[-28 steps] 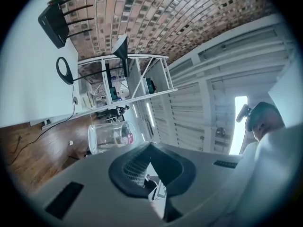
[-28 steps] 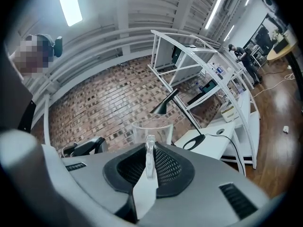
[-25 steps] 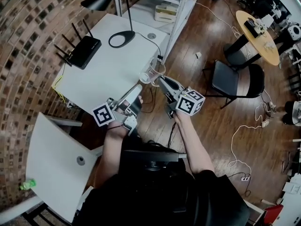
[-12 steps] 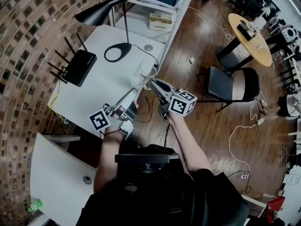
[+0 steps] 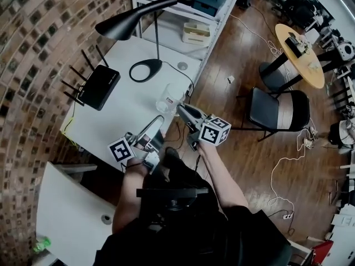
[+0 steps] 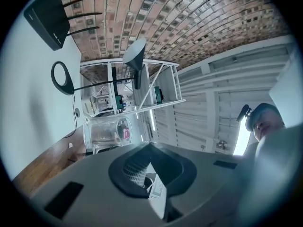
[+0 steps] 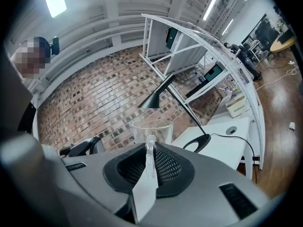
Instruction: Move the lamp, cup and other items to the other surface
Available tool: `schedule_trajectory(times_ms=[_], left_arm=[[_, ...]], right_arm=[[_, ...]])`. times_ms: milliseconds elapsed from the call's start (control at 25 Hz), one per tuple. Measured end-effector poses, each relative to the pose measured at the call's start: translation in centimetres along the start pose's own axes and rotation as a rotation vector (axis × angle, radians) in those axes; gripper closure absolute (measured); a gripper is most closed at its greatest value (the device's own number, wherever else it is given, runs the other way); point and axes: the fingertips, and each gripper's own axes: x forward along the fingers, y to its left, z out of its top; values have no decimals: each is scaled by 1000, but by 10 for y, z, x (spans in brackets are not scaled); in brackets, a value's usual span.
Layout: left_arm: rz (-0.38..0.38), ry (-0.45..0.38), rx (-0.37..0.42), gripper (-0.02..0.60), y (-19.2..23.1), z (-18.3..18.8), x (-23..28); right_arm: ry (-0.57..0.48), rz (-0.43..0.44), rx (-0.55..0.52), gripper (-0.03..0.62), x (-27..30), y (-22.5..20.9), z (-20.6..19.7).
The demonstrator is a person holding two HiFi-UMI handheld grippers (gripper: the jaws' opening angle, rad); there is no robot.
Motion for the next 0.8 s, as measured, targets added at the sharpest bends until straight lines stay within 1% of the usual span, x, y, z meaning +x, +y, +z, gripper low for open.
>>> schedule_trajectory(times_ms=[200, 440, 600, 800], left_arm=[[35, -47, 23, 578, 15, 32, 11], [62, -113, 52, 578, 37, 72, 30], [81, -127, 57, 578, 56, 89, 48], [123, -147, 47, 578, 83, 102, 56]], right_arm=[[47, 39, 13, 534, 39, -25, 4], [111, 79, 4, 534, 87, -56, 14], [150, 99, -24, 534, 112, -83, 18], [196, 106, -24, 534, 138, -113, 7]])
